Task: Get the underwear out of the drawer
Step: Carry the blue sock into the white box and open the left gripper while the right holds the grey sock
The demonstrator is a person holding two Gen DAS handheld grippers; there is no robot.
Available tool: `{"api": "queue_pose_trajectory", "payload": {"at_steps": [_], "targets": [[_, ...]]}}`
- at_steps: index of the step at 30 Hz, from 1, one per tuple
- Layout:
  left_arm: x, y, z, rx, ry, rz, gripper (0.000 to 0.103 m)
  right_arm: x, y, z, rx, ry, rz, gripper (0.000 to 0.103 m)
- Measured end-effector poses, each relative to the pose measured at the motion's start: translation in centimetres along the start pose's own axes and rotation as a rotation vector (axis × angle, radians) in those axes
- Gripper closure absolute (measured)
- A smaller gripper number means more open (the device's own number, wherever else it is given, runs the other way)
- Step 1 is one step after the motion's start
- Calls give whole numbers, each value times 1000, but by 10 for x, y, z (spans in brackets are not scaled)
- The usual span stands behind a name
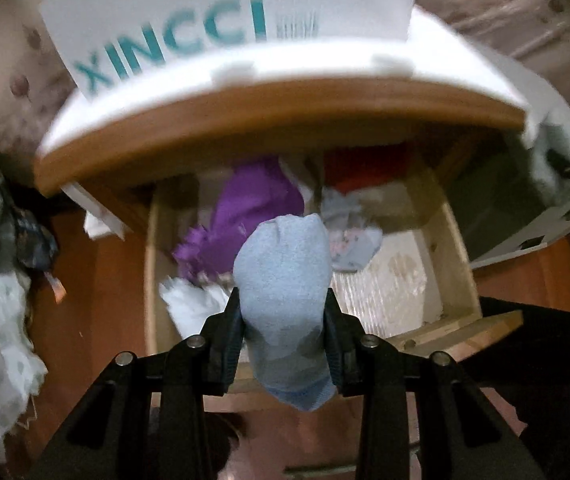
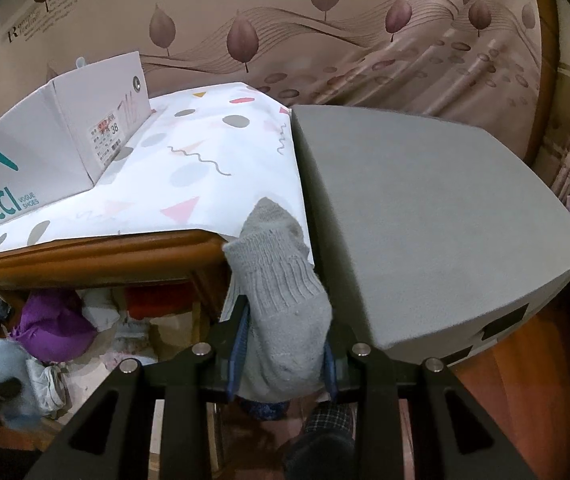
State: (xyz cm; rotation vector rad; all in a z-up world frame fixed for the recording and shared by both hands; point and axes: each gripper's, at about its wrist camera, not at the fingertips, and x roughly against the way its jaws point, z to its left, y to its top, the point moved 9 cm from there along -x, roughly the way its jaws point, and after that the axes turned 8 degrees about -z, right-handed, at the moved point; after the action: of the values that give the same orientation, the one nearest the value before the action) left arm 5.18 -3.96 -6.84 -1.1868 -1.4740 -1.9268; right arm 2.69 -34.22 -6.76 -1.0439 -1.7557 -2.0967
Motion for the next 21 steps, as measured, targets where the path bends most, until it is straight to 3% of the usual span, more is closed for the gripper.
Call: {"api": "queue_pose_trajectory", "payload": {"at_steps": [5,9,14,17,21], "targets": [[53,42,18,13,-9,-113,70,1,0,-1,-4,1,-5,72],[111,102,47,32,8,-239,70,2,0,-1,-3,0,-7,72],[156,177,82,51,47,-343,70,3,1,0,-9,4,-12,72],[156,212,98,65,56,-357,70,3,2,0,-9,2,-15,72],[127,252,116,95,85,-328,70,2,3,-2,-16,-8,-22,72]]}}
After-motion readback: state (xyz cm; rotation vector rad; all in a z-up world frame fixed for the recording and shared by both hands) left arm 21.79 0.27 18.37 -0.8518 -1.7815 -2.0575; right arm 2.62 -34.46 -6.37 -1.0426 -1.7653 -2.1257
